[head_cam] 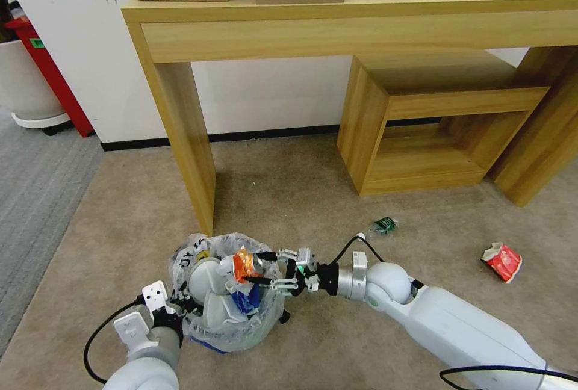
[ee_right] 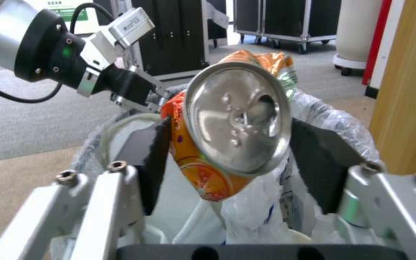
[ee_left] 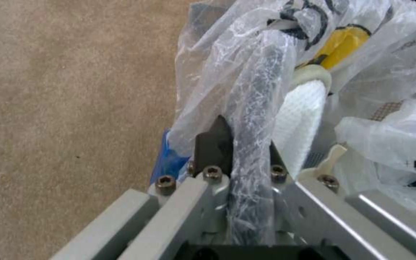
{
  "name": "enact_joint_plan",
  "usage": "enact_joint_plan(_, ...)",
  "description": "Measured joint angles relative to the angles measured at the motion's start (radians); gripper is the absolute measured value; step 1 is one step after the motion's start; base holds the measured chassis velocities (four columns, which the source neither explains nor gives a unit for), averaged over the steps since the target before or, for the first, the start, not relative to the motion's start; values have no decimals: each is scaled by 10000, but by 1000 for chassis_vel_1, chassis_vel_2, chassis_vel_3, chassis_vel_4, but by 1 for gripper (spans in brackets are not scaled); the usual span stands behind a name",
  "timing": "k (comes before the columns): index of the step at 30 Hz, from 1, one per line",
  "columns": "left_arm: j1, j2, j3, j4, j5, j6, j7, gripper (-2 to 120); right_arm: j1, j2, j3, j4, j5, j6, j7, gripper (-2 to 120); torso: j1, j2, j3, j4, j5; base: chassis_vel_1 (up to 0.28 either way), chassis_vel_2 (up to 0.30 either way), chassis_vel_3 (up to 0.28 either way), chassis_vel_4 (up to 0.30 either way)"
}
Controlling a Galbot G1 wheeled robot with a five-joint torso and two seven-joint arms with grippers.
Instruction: Pick up the trash bin and place the garbage on the floor into it.
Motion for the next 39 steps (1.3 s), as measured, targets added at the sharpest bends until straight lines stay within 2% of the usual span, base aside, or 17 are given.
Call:
enact_joint_plan(1,0,0,0,0,0,0,0,0,0,0,0,0,0,0,0,61,0,0,0,0,0,0,0,0,0)
enact_joint_plan(4,103,-51,5,-2,101,0,56,0,-84,-4,184,12,6,-64,-21,76,0,0,0,-1,0,0,0,0,0)
enact_joint_plan(5,103,-51,5,-2,101,0,56,0,-84,-4,184,12,6,-64,-21,76,0,0,0,-1,0,0,0,0,0)
enact_joint_plan(8,154,-79,41,-21,143,1,84,0,-140,-20,323,39,1,-103,-104,90,0,-1,0,-1,0,0,0,0,0)
enact_joint_plan(11,173,-79,55,-31,167,5,85,0,-176,-25,368,36,-45,-93,-120,97,0,-1,0,0,0,0,0,0,0)
enact_joint_plan(17,191,-58,103,-31,191,6,168,0,-587,-12,1041,288,-45,-53,488,100,0,-1,0,0,1,0,0,0,0)
enact_joint_plan(19,194,-46,198,-46,245,0,349,0,-1074,-103,2015,711,-100,-369,1355,100,0,0,0,1,2,0,0,0,0)
enact_joint_plan(20,194,-46,198,-46,245,0,349,0,-1074,-103,2015,711,-100,-369,1355,100,0,0,0,1,2,0,0,0,0)
enact_joint_plan(23,198,-12,355,-125,334,-3,443,0,-2015,-499,3884,1044,-474,-717,2116,100,0,-1,0,0,3,0,0,0,0)
enact_joint_plan(24,198,-12,355,-125,334,-3,443,0,-2015,-499,3884,1044,-474,-717,2116,100,0,-1,0,0,3,0,0,0,0)
enact_joint_plan(27,209,116,498,-127,364,-10,480,0,-2932,-1163,5699,1222,-1072,-1228,2516,100,0,0,0,-3,3,0,0,0,0)
enact_joint_plan(28,209,116,498,-127,364,-10,480,0,-2932,-1163,5699,1222,-1072,-1228,2516,100,0,0,0,-3,3,0,0,0,0)
enact_joint_plan(31,87,220,717,-73,373,-54,512,0,-3998,-1898,7680,1242,-1278,-1788,3039,100,0,0,0,-1,3,0,0,0,0)
enact_joint_plan(32,87,220,717,-73,373,-54,512,0,-3998,-1898,7680,1242,-1278,-1788,3039,100,0,0,0,-1,3,0,0,0,0)
enact_joint_plan(35,-49,285,920,-42,374,-79,580,0,-5008,-2315,9133,993,-1575,-2291,3484,100,0,0,0,-2,4,0,0,0,0)
enact_joint_plan(36,-49,285,920,-42,374,-79,580,0,-5008,-2315,9133,993,-1575,-2291,3484,100,0,0,0,-2,4,0,0,0,0)
enact_joint_plan(39,-169,381,1133,-40,373,-94,641,0,-6183,-2568,10371,726,-1980,-2638,3763,100,0,-1,0,-2,6,0,0,0,0)
